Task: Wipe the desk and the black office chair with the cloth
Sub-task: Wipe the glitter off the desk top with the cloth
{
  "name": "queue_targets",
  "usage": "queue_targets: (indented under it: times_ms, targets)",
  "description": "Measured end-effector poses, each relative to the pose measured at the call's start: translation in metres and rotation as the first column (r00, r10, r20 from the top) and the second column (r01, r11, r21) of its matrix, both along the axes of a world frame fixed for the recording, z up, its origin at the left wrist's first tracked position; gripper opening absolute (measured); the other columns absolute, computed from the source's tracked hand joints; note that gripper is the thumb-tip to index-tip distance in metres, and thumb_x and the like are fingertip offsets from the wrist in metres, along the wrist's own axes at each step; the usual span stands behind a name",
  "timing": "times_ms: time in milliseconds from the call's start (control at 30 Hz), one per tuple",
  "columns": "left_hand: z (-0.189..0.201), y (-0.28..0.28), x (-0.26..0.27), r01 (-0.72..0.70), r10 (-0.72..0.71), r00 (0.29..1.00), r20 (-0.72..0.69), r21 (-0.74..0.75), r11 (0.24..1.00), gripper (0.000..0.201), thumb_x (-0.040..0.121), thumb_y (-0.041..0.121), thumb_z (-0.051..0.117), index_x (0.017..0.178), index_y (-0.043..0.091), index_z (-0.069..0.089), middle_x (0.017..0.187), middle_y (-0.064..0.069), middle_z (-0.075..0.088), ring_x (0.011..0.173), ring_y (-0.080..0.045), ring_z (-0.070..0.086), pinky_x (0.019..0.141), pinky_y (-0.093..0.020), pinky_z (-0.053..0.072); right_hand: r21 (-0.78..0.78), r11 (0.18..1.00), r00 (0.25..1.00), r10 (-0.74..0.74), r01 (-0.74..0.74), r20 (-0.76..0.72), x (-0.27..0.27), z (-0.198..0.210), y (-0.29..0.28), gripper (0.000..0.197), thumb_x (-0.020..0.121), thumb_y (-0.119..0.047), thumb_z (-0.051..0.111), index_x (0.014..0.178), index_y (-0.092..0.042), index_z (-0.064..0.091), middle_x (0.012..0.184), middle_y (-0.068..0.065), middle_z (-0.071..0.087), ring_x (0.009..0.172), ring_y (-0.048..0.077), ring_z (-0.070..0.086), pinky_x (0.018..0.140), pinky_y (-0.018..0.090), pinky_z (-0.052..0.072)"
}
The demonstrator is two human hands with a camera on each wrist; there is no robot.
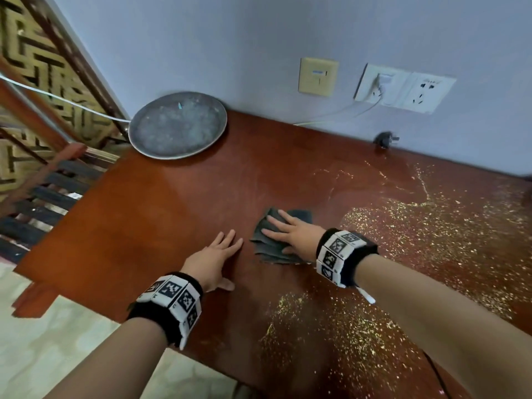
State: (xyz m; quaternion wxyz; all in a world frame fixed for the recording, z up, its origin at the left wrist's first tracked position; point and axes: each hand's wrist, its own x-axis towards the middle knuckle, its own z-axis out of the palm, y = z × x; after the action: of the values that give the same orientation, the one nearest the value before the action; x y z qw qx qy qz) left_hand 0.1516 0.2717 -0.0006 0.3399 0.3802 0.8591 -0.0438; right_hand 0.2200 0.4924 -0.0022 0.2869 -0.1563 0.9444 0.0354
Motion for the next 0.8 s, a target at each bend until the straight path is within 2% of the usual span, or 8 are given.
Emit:
queue_targets:
  times_ms: [100, 167, 333, 467, 600, 700, 733, 800]
  targets:
    - [0.004, -0.006, 0.001, -0.07, 0.07, 0.998, -0.001, 0.037, 0.997, 0.093, 0.086, 0.025, 0.069, 0.152, 0.031, 0.004, 0.158, 0.01, -0.012, 0.147, -0.012, -0.003, 0.11, -0.035, 0.034, -0.042, 0.946, 0.947, 0.322, -0.321, 0.013, 0.025, -0.011, -0.034, 0.06, 0.101, -0.027, 0.038, 0.15, -0.025, 0.004, 0.158, 0.003, -0.008, 0.144, 0.03, -0.014, 0.118, 0.044, 0.003]
    - [0.01, -0.009, 0.005, -0.092, 0.098, 0.992, -0.074, 0.09, 0.992, 0.074, 0.094, 0.021, 0.058, 0.152, 0.028, 0.012, 0.159, 0.008, -0.005, 0.147, -0.014, -0.001, 0.117, -0.034, 0.023, -0.093, 0.924, 0.928, 0.374, -0.372, 0.002, 0.031, -0.007, -0.037, 0.061, 0.099, -0.025, 0.043, 0.15, -0.031, 0.009, 0.158, -0.002, -0.007, 0.144, 0.024, -0.015, 0.118, 0.042, -0.001]
    - [0.019, 0.018, 0.021, 0.166, -0.063, 0.973, -0.221, 0.487, 0.857, 0.049, 0.1, 0.013, 0.043, 0.146, 0.026, 0.033, 0.156, 0.009, 0.018, 0.144, -0.004, 0.004, 0.12, -0.028, 0.01, -0.374, 0.925, 0.961, -0.158, 0.065, -0.226, 0.043, 0.033, 0.017, 0.06, 0.094, -0.024, 0.05, 0.145, -0.033, 0.018, 0.152, -0.012, -0.001, 0.14, 0.009, -0.012, 0.118, 0.035, -0.003]
    - [0.002, 0.058, 0.036, 0.397, -0.389, 0.918, -0.08, 0.193, 0.897, 0.06, 0.099, 0.034, 0.043, 0.151, 0.034, 0.012, 0.158, 0.01, -0.007, 0.146, -0.012, -0.009, 0.118, -0.034, 0.005, -0.182, 0.977, 0.977, -0.142, 0.112, -0.162, 0.086, 0.029, 0.051, 0.061, 0.096, -0.028, 0.047, 0.14, -0.037, 0.006, 0.153, -0.012, -0.005, 0.141, 0.012, -0.015, 0.114, 0.03, -0.009]
    - [-0.013, 0.026, 0.033, 0.39, -0.386, 0.92, -0.068, 0.053, 0.92, 0.065, 0.099, 0.042, 0.035, 0.148, 0.039, -0.007, 0.153, 0.01, -0.027, 0.141, -0.012, -0.024, 0.12, -0.036, 0.0, -0.18, 0.965, 0.968, -0.216, 0.191, -0.13, 0.127, 0.021, 0.054, 0.057, 0.097, -0.036, 0.038, 0.143, -0.04, 0.004, 0.152, -0.015, -0.014, 0.142, 0.01, -0.017, 0.117, 0.03, -0.003]
    - [-0.027, -0.021, 0.035, 0.376, -0.371, 0.914, -0.165, -0.006, 0.927, 0.064, 0.086, 0.067, -0.001, 0.136, 0.044, -0.032, 0.147, 0.007, -0.038, 0.13, -0.01, -0.043, 0.12, -0.038, -0.004, -0.205, 0.95, 0.957, -0.263, 0.235, -0.121, 0.145, 0.022, 0.057, 0.056, 0.09, -0.044, 0.025, 0.142, -0.041, 0.004, 0.152, -0.015, -0.016, 0.142, 0.008, -0.018, 0.115, 0.026, -0.003]
    - [-0.031, -0.035, 0.038, 0.385, -0.368, 0.895, -0.25, 0.018, 0.923, 0.067, 0.082, 0.07, -0.011, 0.139, 0.042, -0.033, 0.15, 0.004, -0.035, 0.132, -0.01, -0.044, 0.119, -0.04, -0.003, -0.206, 0.947, 0.955, -0.272, 0.245, -0.114, 0.151, 0.022, 0.058, 0.056, 0.088, -0.045, 0.023, 0.141, -0.041, 0.004, 0.152, -0.014, -0.016, 0.141, 0.008, -0.019, 0.113, 0.025, -0.006]
    - [-0.039, -0.055, 0.048, 0.385, -0.338, 0.856, -0.39, 0.047, 0.922, 0.07, 0.091, 0.064, -0.007, 0.151, 0.028, -0.006, 0.159, -0.008, -0.007, 0.143, -0.017, -0.021, 0.118, -0.045, 0.007, -0.189, 0.946, 0.954, -0.285, 0.263, -0.097, 0.159, 0.024, 0.06, 0.055, 0.088, -0.046, 0.019, 0.139, -0.042, 0.001, 0.151, -0.014, -0.017, 0.139, 0.006, -0.022, 0.109, 0.02, -0.004]
